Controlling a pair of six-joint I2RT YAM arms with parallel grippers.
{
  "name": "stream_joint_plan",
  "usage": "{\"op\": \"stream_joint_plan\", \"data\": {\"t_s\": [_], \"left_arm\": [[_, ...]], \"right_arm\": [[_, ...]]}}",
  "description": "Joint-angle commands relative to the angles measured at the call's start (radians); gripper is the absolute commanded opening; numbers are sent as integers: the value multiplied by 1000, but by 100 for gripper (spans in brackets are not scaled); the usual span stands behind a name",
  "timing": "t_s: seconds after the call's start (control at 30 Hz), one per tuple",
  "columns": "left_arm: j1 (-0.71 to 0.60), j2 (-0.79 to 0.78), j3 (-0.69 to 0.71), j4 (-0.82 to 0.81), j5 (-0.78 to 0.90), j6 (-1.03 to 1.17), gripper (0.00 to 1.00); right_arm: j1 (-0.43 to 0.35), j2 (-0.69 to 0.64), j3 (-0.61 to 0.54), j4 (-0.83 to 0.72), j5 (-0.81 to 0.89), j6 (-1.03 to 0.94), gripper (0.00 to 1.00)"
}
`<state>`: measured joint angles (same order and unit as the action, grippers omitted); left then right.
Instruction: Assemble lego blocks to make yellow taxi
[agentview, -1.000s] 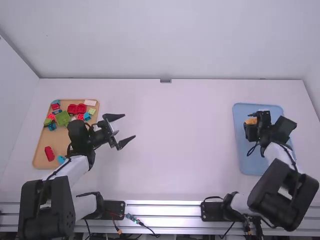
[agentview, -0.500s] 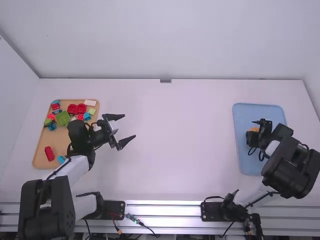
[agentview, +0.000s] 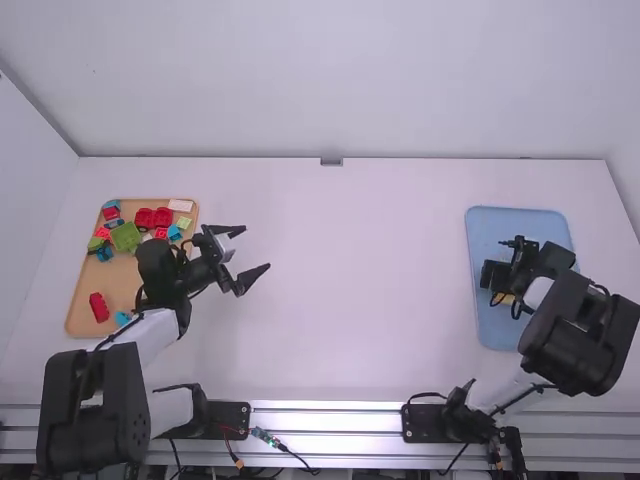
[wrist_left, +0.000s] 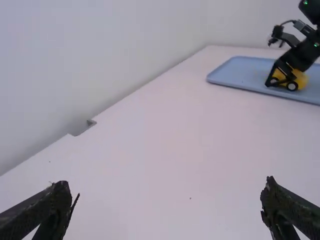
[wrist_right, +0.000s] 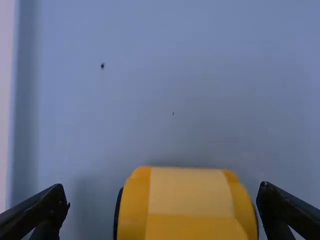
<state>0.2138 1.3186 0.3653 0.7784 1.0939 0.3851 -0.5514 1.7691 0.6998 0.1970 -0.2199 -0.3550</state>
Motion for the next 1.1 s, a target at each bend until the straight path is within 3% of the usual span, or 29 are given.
{"op": "stream_joint_plan", "data": {"t_s": [0.0,0.13,0.4,0.57,0.67,0.9,1.0,1.07], "left_arm": [[-8,3,-5,24,-41,-116,99],[-40,-4,-5,23,-120,-135,99],[-206,-85,-1,-82,-499,-231,99],[-312,-193,57,-315,-690,-240,99],[-363,-280,152,-570,-833,-323,99],[-378,-399,303,-930,-846,-356,99],[-375,-442,319,-978,-851,-358,99],[-356,-460,300,-959,-870,-377,97]], "right_arm": [[39,-98,10,-34,89,24,99],[97,-227,23,-126,147,63,99],[293,-515,67,-359,137,71,99],[432,-618,69,-442,139,71,99],[519,-654,68,-472,139,71,99],[671,-671,66,-475,139,130,100],[720,-674,63,-477,141,158,99],[702,-692,45,-459,160,176,97]]}}
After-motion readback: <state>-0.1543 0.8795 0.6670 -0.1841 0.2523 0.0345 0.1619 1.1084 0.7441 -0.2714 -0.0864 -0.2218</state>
